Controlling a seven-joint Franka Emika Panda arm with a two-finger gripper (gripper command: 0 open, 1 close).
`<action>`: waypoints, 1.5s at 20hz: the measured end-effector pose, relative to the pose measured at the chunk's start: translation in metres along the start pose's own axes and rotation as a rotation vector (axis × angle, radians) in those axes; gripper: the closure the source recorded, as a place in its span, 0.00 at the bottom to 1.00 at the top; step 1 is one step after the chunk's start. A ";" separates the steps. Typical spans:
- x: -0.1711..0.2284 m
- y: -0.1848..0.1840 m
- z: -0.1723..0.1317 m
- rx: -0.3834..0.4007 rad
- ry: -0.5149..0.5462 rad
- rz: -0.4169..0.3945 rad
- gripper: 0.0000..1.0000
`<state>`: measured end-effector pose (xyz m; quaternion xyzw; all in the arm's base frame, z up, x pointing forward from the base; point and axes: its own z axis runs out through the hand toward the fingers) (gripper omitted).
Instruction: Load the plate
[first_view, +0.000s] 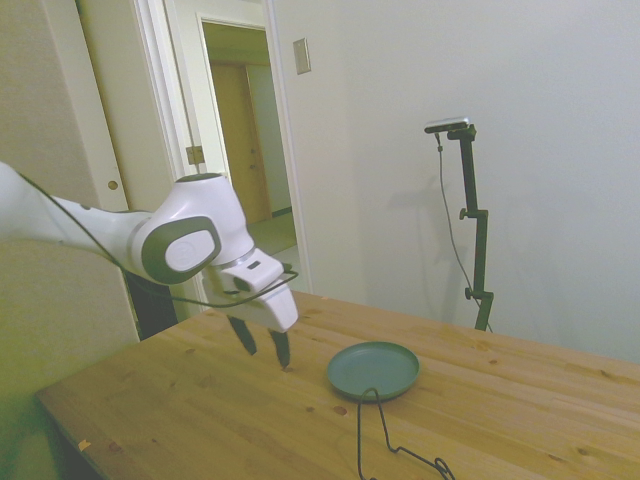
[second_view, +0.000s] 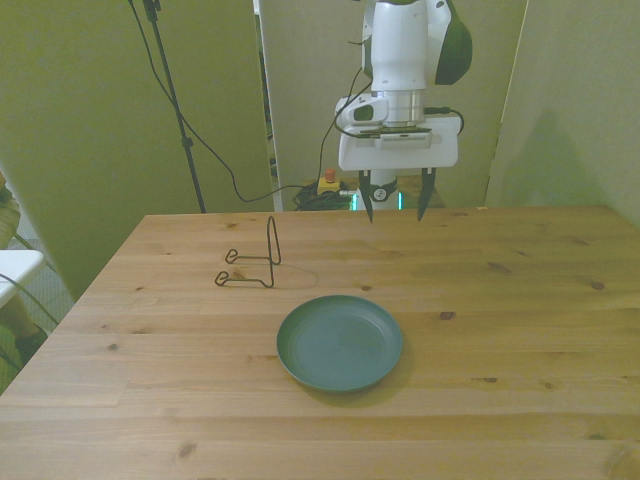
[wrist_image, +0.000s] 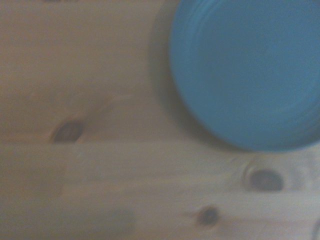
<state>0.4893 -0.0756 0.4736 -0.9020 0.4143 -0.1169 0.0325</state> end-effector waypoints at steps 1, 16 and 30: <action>0.019 -0.002 -0.002 0.001 0.015 0.006 0.00; 0.105 -0.048 0.060 -0.055 0.050 -0.026 0.00; 0.061 -0.093 0.108 -0.059 0.117 -0.117 0.00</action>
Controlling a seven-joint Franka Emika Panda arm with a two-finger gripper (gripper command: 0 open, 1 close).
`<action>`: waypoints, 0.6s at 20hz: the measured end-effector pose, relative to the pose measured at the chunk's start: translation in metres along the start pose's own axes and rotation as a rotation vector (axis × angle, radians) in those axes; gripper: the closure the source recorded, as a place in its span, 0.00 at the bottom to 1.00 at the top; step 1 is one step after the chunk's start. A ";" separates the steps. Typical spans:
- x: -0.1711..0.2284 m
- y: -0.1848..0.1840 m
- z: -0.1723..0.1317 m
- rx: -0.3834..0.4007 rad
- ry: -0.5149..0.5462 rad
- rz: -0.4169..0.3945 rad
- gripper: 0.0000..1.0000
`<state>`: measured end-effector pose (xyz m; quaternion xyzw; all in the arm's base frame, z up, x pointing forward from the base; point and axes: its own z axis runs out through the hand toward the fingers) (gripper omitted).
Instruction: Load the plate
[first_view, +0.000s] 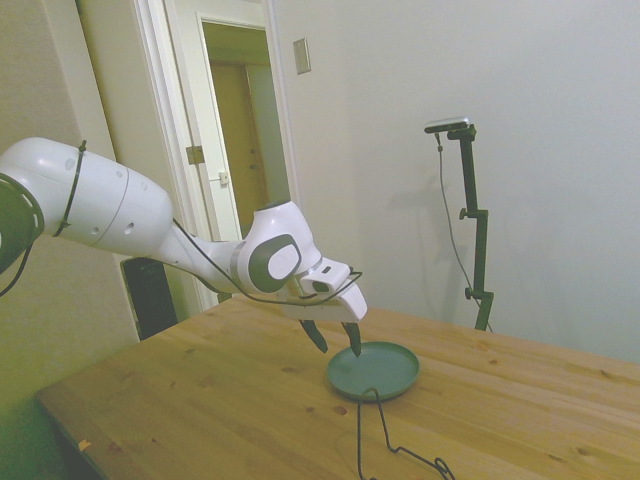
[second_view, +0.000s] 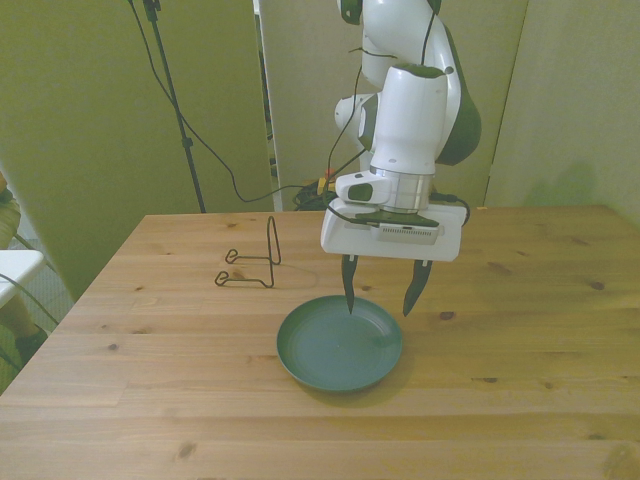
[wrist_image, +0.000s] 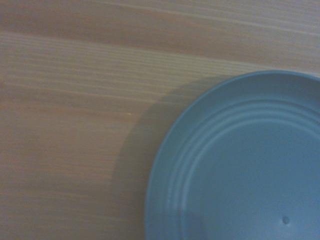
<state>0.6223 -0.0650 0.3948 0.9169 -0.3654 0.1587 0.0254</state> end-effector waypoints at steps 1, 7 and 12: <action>-0.002 -0.003 0.002 -0.001 0.002 -0.002 0.00; -0.015 -0.017 0.015 -0.010 0.014 -0.016 0.00; -0.019 -0.020 0.022 -0.027 0.029 -0.027 0.00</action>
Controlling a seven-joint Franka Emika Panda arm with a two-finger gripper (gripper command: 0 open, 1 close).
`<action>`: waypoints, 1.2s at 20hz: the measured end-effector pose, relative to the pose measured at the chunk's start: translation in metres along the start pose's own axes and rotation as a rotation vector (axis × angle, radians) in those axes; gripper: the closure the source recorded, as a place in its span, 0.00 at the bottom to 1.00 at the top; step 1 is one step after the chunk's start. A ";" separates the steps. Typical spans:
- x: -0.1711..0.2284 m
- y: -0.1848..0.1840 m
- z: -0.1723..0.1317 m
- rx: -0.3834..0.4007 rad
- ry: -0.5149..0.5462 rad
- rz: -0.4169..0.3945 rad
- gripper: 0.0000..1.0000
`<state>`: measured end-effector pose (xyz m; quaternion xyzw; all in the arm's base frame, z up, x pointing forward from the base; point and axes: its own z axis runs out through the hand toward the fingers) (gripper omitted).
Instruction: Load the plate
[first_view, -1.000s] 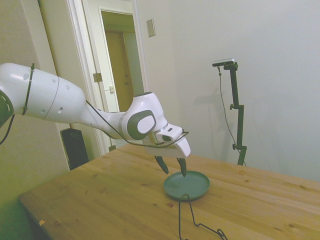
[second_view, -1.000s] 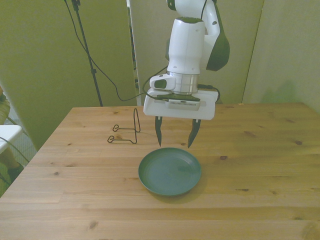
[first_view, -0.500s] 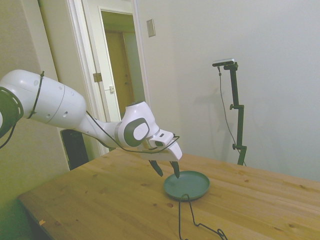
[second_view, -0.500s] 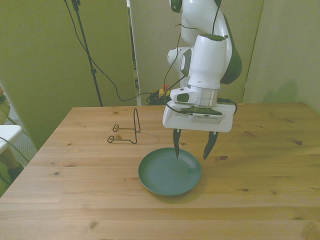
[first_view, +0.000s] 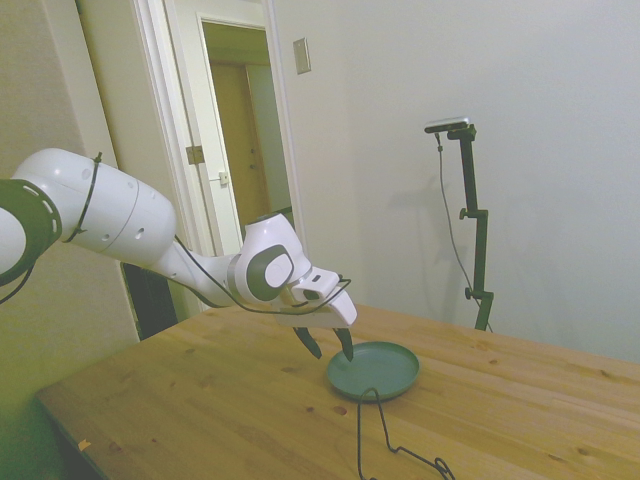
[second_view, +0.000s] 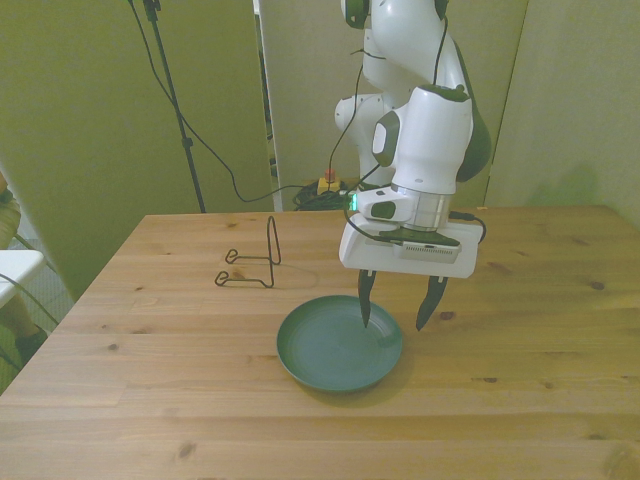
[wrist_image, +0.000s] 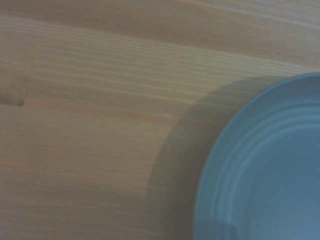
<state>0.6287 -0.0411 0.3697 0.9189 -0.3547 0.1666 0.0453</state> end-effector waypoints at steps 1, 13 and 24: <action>-0.001 0.000 0.002 -0.006 0.003 -0.003 0.00; -0.010 -0.010 0.016 -0.089 0.093 -0.070 0.00; 0.000 0.000 0.022 -0.113 0.130 -0.043 1.00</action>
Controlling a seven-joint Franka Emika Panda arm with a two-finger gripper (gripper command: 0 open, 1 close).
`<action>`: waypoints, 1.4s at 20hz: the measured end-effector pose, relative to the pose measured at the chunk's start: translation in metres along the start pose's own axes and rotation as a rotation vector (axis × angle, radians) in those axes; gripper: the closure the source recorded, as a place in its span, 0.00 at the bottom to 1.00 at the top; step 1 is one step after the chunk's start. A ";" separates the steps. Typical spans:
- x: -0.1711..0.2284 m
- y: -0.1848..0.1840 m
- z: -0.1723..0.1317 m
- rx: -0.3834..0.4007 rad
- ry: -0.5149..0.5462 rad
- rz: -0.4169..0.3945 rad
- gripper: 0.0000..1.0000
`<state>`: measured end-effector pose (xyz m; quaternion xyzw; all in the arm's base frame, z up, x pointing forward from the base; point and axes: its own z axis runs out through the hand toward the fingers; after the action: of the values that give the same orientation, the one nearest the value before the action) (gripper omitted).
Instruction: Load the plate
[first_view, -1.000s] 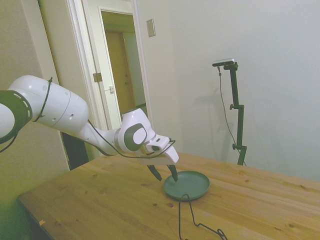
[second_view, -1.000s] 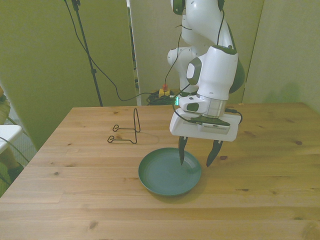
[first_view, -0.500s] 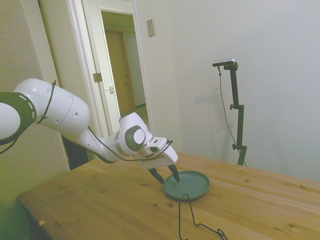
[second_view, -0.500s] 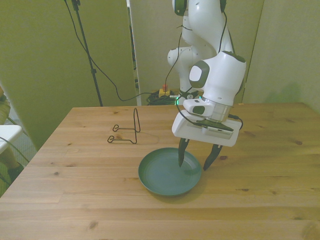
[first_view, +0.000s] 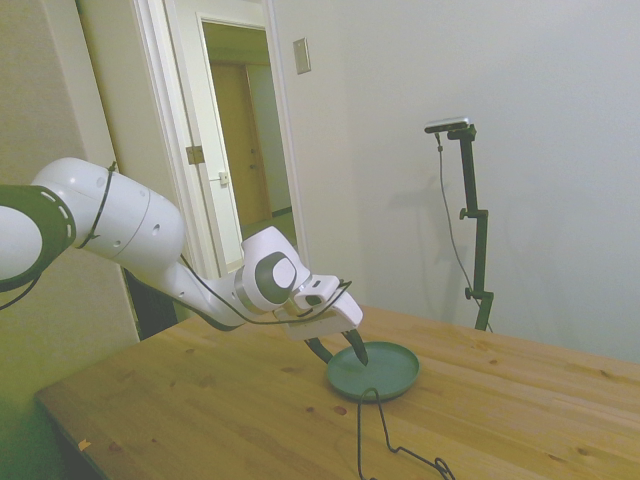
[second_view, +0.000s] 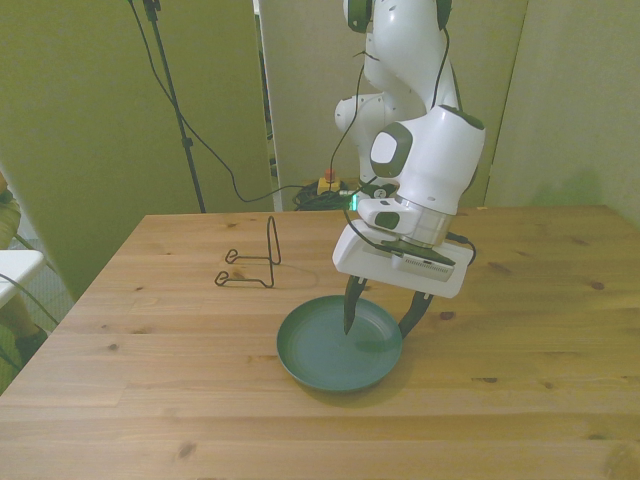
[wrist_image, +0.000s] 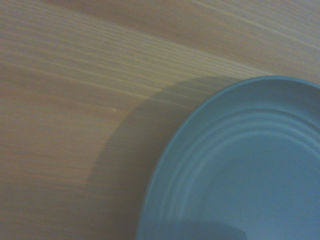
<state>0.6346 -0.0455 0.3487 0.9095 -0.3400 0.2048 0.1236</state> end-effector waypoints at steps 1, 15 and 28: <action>0.000 0.000 0.001 -0.002 0.001 0.005 1.00; 0.002 0.009 0.012 -0.023 -0.004 0.024 1.00; 0.010 0.012 0.005 -0.012 0.002 0.044 1.00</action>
<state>0.6349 -0.0618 0.3500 0.9009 -0.3607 0.2066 0.1249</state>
